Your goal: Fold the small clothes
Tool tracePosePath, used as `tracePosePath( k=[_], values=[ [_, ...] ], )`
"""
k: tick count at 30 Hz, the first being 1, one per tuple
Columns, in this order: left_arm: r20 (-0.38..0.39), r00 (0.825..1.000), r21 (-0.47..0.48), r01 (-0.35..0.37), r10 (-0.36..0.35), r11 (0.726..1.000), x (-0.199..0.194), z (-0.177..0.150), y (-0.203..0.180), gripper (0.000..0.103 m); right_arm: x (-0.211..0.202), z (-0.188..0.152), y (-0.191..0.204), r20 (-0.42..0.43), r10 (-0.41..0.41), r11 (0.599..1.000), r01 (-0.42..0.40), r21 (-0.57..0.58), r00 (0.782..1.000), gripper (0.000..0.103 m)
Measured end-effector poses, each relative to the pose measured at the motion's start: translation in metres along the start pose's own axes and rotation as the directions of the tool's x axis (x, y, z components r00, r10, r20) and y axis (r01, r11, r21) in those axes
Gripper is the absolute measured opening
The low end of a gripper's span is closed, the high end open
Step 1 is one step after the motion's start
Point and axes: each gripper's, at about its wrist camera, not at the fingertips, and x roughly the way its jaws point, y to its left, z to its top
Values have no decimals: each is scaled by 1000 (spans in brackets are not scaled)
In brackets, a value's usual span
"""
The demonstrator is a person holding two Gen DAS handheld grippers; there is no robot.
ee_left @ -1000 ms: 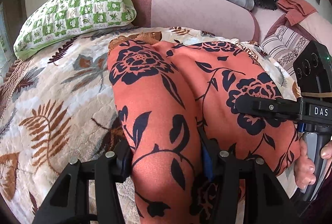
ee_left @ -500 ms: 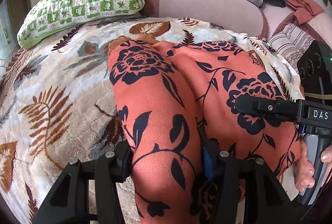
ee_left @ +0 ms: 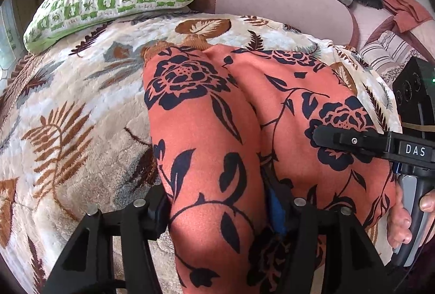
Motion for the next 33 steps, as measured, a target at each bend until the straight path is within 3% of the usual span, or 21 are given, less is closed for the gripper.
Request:
tracePosePath(
  k=[4,7,13,19,23,29,33],
  values=[
    [-9,1000,-2,-5,5,1000,3,0,1,70,4,1,-3,-14,-26,1000,26,-3,1000,44],
    [-11,1000,0,-12,12,1000,5,0,2,76,10,1,-11,-38,-50,999,50,3,998,50],
    [-8,1000,14,-30,30,999,8,0,6,86,14,3,-26,-65,-15,999,18,48,998,57],
    [-27,1000,-1,0,0,1000,7,-2,14,87,13,8,-31,-105,1,998,5,58,994,62],
    [-41,999,21,4,-4,1000,2,0,17,87,1,13,-31,-124,-44,997,51,56,991,65],
    [-40,999,82,-24,27,996,-9,10,13,87,-32,26,-20,-54,-115,993,114,-26,992,65],
    [113,989,68,-102,94,992,-37,29,15,87,-59,40,-14,93,-177,982,182,-41,980,65]
  ],
)
